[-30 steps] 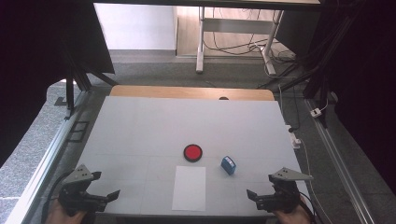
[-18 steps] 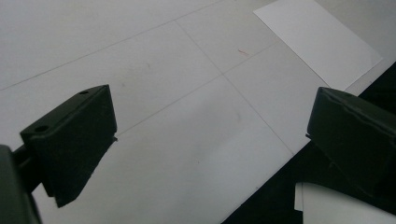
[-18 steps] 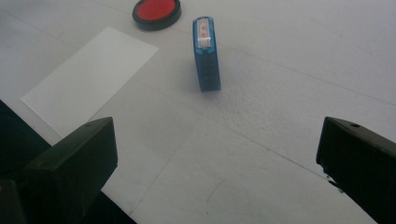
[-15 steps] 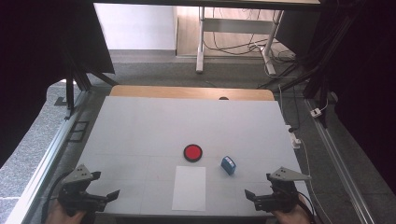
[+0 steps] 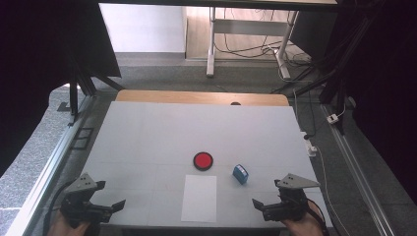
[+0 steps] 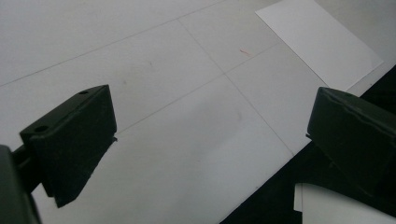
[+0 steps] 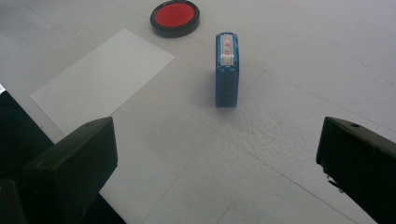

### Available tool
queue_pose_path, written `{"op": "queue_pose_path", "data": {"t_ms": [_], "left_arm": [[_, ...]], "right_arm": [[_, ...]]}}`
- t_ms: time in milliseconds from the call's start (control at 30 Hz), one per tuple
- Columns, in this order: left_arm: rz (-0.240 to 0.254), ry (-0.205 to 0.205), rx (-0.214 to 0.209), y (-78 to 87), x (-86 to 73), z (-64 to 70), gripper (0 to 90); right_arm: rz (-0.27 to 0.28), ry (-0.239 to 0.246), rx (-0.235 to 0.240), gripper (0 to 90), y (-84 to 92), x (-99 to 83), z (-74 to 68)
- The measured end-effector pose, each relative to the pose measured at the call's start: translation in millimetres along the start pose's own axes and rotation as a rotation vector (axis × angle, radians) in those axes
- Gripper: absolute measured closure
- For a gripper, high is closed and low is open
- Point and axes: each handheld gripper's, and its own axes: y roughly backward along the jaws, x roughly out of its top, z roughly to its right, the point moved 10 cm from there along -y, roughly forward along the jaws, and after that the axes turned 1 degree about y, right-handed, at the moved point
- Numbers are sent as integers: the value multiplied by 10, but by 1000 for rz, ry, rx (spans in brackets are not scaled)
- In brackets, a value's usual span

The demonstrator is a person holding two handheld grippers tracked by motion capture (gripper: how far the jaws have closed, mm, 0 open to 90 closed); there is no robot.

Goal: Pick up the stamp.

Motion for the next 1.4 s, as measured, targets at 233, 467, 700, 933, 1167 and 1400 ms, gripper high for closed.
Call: {"op": "queue_pose_path", "data": {"t_ms": [233, 467, 700, 933, 1167, 1400], "left_arm": [[5, -1, -2, 3, 3, 0, 18], [11, -6, -11, 10, 5, 12, 16], [10, -15, -10, 10, 4, 17, 15], [11, -14, -12, 10, 4, 16, 15], [11, -13, -11, 9, 4, 16, 15], [10, -10, -13, 9, 4, 15, 15]], "right_arm": [[-9, 6, 12, 0, -99, 42, -6], [-36, 5, 10, 0, -204, 68, -17], [-45, 14, 17, 0, -297, 150, -31], [-76, 23, 23, 0, -404, 221, -37], [-86, 32, 20, 0, -510, 273, -18], [-115, 35, 8, 0, -648, 298, 26]]}}
